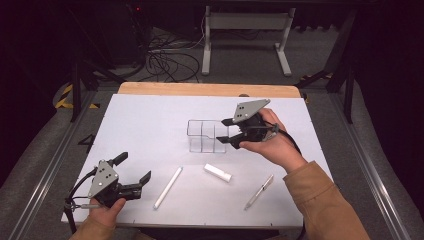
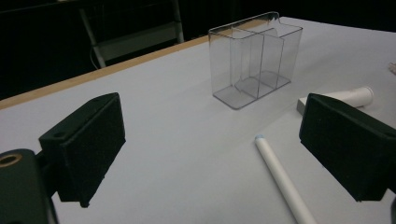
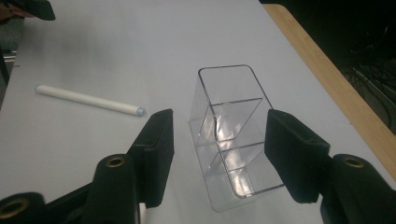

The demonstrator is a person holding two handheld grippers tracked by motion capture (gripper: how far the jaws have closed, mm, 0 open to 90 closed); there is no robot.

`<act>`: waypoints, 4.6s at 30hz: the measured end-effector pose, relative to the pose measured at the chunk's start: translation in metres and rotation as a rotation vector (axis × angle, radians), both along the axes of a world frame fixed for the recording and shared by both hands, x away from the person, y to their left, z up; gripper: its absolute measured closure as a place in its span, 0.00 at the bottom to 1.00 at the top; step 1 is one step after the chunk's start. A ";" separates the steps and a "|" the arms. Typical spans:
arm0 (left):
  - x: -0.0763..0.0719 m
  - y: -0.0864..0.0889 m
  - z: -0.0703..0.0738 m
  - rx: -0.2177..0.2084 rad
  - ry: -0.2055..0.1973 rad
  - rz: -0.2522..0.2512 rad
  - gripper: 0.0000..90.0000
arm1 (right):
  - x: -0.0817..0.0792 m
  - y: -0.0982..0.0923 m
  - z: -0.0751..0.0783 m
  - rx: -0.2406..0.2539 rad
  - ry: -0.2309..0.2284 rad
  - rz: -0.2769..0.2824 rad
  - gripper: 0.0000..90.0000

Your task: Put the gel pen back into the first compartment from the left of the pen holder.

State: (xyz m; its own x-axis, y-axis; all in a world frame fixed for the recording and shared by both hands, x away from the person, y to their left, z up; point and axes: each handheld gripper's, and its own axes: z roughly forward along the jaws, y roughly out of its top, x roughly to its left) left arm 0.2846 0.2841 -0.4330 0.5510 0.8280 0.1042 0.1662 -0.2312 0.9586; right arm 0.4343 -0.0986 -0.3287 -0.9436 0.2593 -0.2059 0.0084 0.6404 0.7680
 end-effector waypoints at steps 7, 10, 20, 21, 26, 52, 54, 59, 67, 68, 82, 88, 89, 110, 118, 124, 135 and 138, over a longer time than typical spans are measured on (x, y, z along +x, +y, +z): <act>0.000 -0.001 0.000 0.003 0.002 0.000 0.09 | -0.006 -0.009 0.001 0.007 -0.006 -0.011 0.47; 0.000 -0.001 0.000 0.001 0.003 0.000 0.09 | -0.007 -0.009 0.001 0.010 -0.009 -0.009 0.47; 0.000 0.000 0.000 0.003 0.000 0.001 0.09 | -0.019 -0.009 0.001 -0.015 -0.034 0.015 0.44; 0.000 0.000 0.000 0.003 0.002 0.001 0.09 | -0.020 -0.010 0.001 -0.010 -0.033 0.019 0.44; 0.000 -0.001 0.000 0.005 0.000 0.003 0.09 | -0.023 -0.014 0.002 0.003 -0.027 0.018 0.44; -0.001 -0.002 0.000 0.004 0.002 0.005 0.09 | -0.049 -0.041 -0.026 -0.126 0.004 0.083 0.47; 0.000 -0.002 0.000 0.004 0.002 0.005 0.09 | -0.050 -0.044 -0.028 -0.139 0.014 0.084 0.47; 0.000 -0.002 0.000 0.003 0.004 0.004 0.09 | -0.052 -0.048 -0.035 -0.169 0.035 0.091 0.48; 0.000 -0.002 0.000 0.002 0.006 0.004 0.09 | -0.054 -0.051 -0.042 -0.235 0.059 0.125 0.47; 0.000 -0.002 0.000 0.001 0.006 0.005 0.09 | -0.054 -0.052 -0.043 -0.245 0.063 0.129 0.47; 0.000 -0.002 0.000 0.001 0.006 0.005 0.09 | -0.057 -0.056 -0.055 -0.354 0.080 0.174 0.48; -0.001 -0.002 0.000 0.002 0.005 0.005 0.09 | -0.058 -0.058 -0.059 -0.384 0.083 0.178 0.48; -0.001 -0.002 0.000 0.002 0.006 0.005 0.09 | -0.058 -0.058 -0.059 -0.387 0.083 0.182 0.48; -0.001 -0.002 0.000 0.004 0.005 0.006 0.09 | -0.062 -0.059 -0.074 -0.500 0.125 0.240 0.51; -0.002 -0.002 0.000 0.005 0.004 0.009 0.09 | -0.063 -0.058 -0.080 -0.537 0.135 0.283 0.52; -0.003 -0.001 -0.001 0.006 0.006 0.012 0.09 | -0.065 -0.058 -0.084 -0.574 0.143 0.301 0.53; -0.004 0.000 -0.001 0.006 0.008 0.019 0.09 | -0.066 -0.056 -0.089 -0.611 0.147 0.335 0.54; -0.005 0.000 -0.001 0.006 0.007 0.019 0.09 | -0.067 -0.055 -0.090 -0.627 0.155 0.331 0.54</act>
